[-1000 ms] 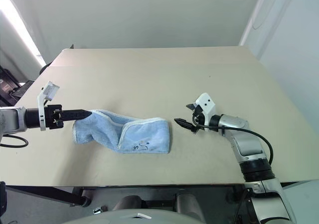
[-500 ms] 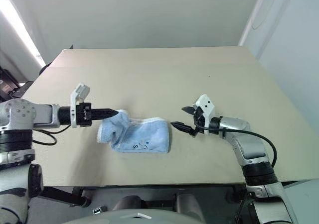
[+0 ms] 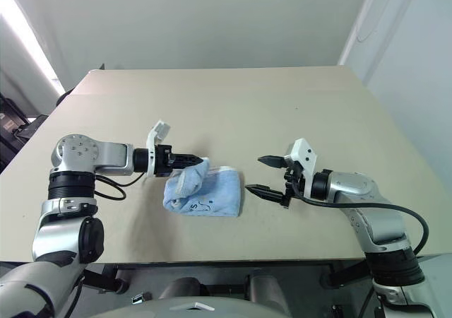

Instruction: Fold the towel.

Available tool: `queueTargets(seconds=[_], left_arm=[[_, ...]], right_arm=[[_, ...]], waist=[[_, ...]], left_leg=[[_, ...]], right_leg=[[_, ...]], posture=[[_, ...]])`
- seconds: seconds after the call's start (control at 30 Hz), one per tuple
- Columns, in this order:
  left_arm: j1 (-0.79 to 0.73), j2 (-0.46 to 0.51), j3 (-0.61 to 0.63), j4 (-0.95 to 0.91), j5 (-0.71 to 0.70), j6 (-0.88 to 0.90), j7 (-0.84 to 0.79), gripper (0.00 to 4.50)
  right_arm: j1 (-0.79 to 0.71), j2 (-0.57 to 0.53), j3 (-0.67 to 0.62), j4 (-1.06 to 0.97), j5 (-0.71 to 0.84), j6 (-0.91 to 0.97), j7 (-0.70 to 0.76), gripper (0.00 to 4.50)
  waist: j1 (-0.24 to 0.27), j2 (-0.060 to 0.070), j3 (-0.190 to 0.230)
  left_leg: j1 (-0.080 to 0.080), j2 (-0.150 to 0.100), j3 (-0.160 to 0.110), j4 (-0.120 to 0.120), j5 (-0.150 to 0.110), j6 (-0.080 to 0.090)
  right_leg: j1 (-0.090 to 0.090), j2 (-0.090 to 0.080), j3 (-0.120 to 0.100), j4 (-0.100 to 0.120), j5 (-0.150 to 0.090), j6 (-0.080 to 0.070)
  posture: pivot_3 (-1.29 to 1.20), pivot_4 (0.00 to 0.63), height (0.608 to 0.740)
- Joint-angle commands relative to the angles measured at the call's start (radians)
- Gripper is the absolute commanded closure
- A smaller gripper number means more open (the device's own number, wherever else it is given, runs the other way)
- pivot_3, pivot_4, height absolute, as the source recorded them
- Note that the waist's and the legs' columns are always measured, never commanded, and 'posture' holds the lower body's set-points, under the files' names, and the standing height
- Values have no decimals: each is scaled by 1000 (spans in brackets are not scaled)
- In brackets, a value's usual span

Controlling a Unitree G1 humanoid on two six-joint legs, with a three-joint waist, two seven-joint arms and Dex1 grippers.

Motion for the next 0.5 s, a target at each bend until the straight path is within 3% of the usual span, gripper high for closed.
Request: queueTargets(seconds=[0.03, 0.33, 0.5], left_arm=[[-14, -1, -43, -35, -76, 6, 68, 4468], [15, -98, -17, -111, 9, -7, 118, 4468], [47, -97, -50, -198, 0, 6, 62, 3071]], right_arm=[[-2, -10, -10, -41, -2, -7, -18, 0], [5, -7, -8, -32, -24, -15, -55, 0], [5, -12, -8, -24, -33, -19, -60, 0]], waist=[[0, 0, 0], [-1, 0, 0], [0, -1, 0]], left_leg=[[0, 0, 0, 0, 0, 0], [0, -1, 0, 0, 0, -1], [0, -1, 0, 0, 1, -1]], right_leg=[[0, 0, 0, 0, 0, 0], [0, 0, 0, 0, 0, 0], [0, 1, 0, 0, 0, -1]], posture=[[0, 0, 740], [0, 0, 740], [0, 0, 740]])
